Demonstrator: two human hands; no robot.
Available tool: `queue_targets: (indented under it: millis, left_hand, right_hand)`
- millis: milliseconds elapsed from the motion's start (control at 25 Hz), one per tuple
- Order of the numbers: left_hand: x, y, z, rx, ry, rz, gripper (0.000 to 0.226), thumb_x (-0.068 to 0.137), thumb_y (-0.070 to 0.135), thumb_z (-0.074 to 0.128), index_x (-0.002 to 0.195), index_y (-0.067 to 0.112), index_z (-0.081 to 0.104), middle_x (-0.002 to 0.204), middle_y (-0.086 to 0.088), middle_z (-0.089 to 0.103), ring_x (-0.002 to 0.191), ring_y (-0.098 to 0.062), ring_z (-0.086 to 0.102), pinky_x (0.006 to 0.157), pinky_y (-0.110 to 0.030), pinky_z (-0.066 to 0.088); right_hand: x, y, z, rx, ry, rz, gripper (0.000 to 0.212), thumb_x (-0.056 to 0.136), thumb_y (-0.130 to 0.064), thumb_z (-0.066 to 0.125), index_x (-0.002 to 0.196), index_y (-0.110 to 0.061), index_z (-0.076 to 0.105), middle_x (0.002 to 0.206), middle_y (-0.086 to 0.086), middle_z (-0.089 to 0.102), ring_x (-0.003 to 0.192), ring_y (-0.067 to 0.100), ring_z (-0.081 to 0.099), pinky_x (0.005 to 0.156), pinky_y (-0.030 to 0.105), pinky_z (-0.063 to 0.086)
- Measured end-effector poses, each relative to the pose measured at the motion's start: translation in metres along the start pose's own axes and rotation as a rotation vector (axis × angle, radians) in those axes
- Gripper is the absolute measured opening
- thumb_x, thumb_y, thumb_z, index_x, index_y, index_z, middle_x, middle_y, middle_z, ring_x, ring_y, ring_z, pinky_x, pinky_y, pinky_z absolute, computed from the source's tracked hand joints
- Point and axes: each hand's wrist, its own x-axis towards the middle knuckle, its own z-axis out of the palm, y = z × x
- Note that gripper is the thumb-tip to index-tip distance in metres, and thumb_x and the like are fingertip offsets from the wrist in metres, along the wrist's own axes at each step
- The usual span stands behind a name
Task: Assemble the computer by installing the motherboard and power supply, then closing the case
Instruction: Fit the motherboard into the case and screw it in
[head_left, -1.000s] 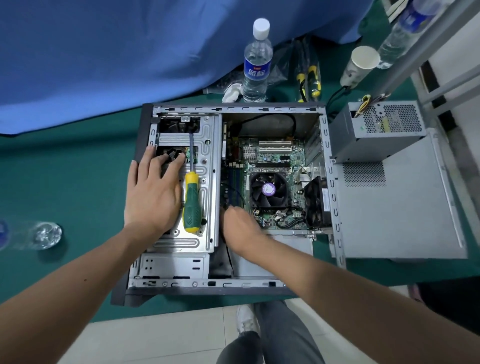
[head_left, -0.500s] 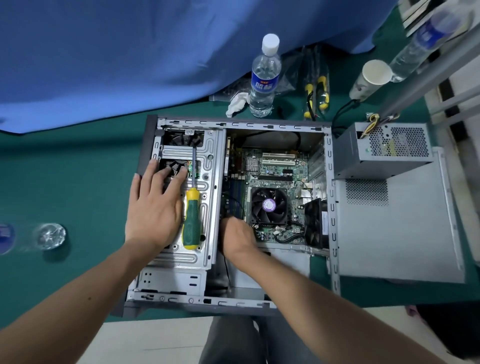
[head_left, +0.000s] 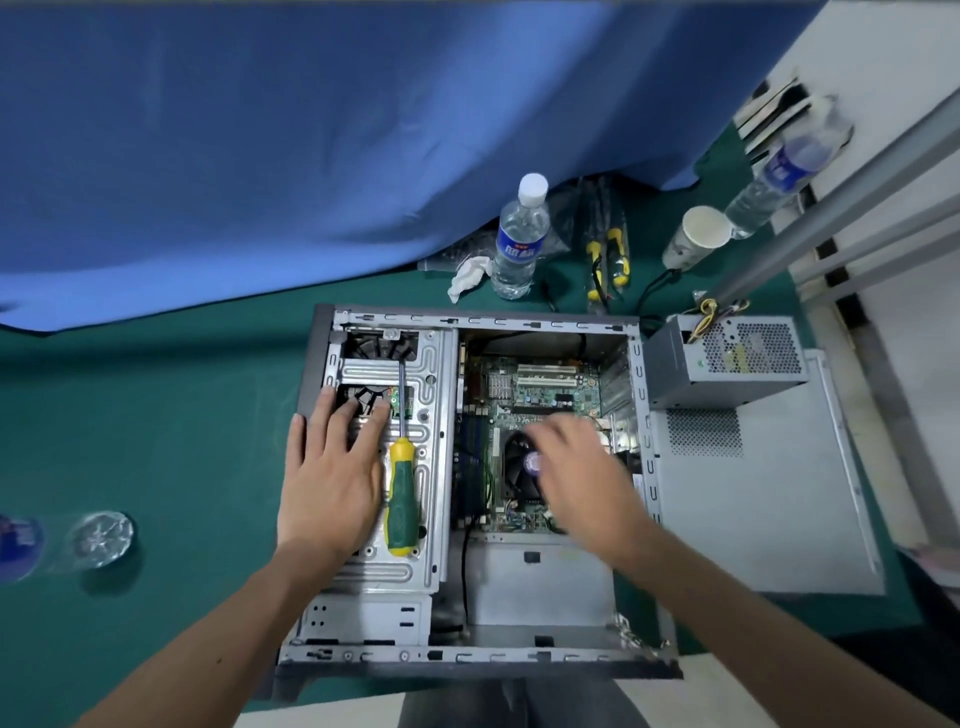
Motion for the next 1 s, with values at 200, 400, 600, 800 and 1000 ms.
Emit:
queue_targets:
  millis: [200, 400, 600, 800, 1000]
  left_hand:
    - [0.000, 0.002, -0.006, -0.020, -0.048, -0.013, 0.055, 0.097, 0.028, 0.030, 0.150, 0.023, 0.040, 0.145, -0.017, 0.048, 0.149, -0.034, 0.017, 0.120, -0.053, 0.014]
    - [0.003, 0.002, -0.019, -0.121, -0.092, -0.025, 0.054, 0.092, 0.025, 0.036, 0.143, 0.022, 0.051, 0.141, -0.017, 0.049, 0.145, -0.035, 0.029, 0.116, -0.050, 0.018]
    - [0.076, -0.003, -0.042, -0.280, 0.050, -0.110, 0.040, 0.093, 0.011, 0.054, 0.133, 0.014, 0.056, 0.141, -0.019, 0.042, 0.132, -0.035, 0.038, 0.105, -0.051, 0.029]
    - [0.151, 0.005, -0.025, -0.157, -0.015, -0.126, 0.041, 0.105, 0.032, 0.029, 0.134, 0.014, 0.053, 0.137, -0.015, 0.049, 0.132, -0.032, 0.041, 0.113, -0.052, 0.021]
    - [0.151, 0.007, -0.011, -0.030, 0.000, -0.099, 0.042, 0.103, 0.036, 0.017, 0.108, 0.013, 0.053, 0.099, -0.012, 0.058, 0.096, -0.034, 0.052, 0.105, -0.054, 0.029]
  right_hand:
    - [0.007, 0.054, -0.033, 0.013, 0.146, 0.413, 0.074, 0.098, -0.026, 0.053, 0.157, -0.014, 0.011, 0.156, 0.010, 0.029, 0.142, 0.025, 0.027, 0.119, 0.042, 0.027]
    - [0.005, 0.060, -0.017, -0.009, 0.222, 0.364, 0.072, 0.099, -0.018, 0.046, 0.157, -0.011, 0.003, 0.143, 0.010, 0.044, 0.127, 0.024, 0.041, 0.110, 0.040, 0.038]
    - [0.003, 0.061, -0.012, -0.001, 0.241, 0.372, 0.069, 0.099, -0.015, 0.044, 0.157, -0.009, 0.008, 0.141, 0.010, 0.047, 0.126, 0.024, 0.043, 0.111, 0.042, 0.038]
    - [0.007, 0.063, -0.013, 0.051, 0.220, 0.353, 0.071, 0.097, -0.020, 0.051, 0.156, -0.007, 0.014, 0.143, 0.010, 0.045, 0.128, 0.025, 0.041, 0.111, 0.043, 0.036]
    - [0.029, 0.072, -0.040, 0.083, 0.301, 0.272, 0.054, 0.096, -0.030, 0.051, 0.143, -0.004, 0.043, 0.138, 0.010, 0.049, 0.130, 0.024, 0.043, 0.113, 0.039, 0.034]
